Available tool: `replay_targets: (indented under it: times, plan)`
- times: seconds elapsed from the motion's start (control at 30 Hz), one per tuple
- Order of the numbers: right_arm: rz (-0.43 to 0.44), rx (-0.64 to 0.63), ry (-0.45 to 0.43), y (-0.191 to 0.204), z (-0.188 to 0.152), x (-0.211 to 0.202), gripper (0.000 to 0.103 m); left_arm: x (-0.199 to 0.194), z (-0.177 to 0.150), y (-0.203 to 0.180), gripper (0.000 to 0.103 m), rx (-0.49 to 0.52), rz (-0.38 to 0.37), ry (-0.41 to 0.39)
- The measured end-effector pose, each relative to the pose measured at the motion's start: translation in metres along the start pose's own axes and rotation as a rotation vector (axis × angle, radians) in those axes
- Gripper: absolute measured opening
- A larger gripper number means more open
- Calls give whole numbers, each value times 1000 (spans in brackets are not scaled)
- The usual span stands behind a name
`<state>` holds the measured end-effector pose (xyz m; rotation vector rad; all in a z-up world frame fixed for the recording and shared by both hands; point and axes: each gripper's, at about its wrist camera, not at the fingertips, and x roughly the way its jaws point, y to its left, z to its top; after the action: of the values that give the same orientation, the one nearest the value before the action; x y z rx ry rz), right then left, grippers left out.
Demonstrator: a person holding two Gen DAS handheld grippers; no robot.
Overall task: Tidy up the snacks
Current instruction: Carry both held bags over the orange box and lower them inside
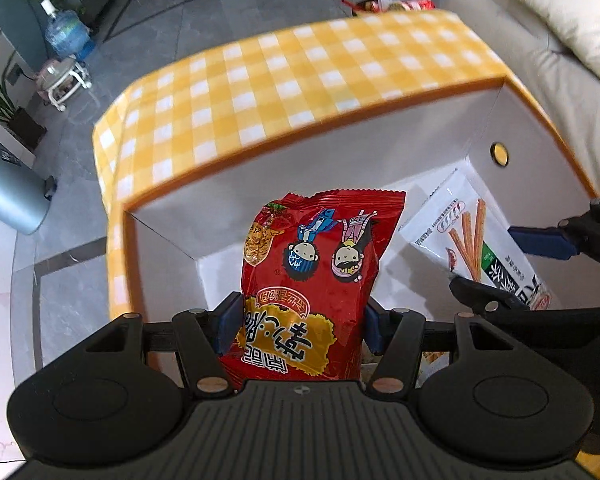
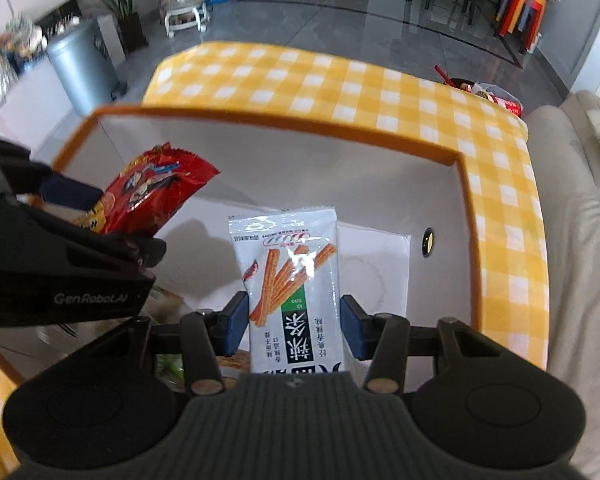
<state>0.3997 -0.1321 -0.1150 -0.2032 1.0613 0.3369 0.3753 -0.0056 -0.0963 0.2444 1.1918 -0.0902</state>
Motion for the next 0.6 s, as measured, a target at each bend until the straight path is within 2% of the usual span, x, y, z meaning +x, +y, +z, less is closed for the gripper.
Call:
replay_targets:
  times: [0.1,0.37,0.57,0.6]
  plan:
    - [-23,-42,22,3,-3,10,47,10,-3,-3,68,22,18,26]
    - [-56,-61,83,3,-5,27,47,21,-7,-12,65,41,-4,57]
    - [-67,-67,109,-1,-10,32,48,15,-8,-13,69,55,-6,49]
    - [-67,-66,109,-2,-10,32,48,15,-8,-13,73,50,-11,49]
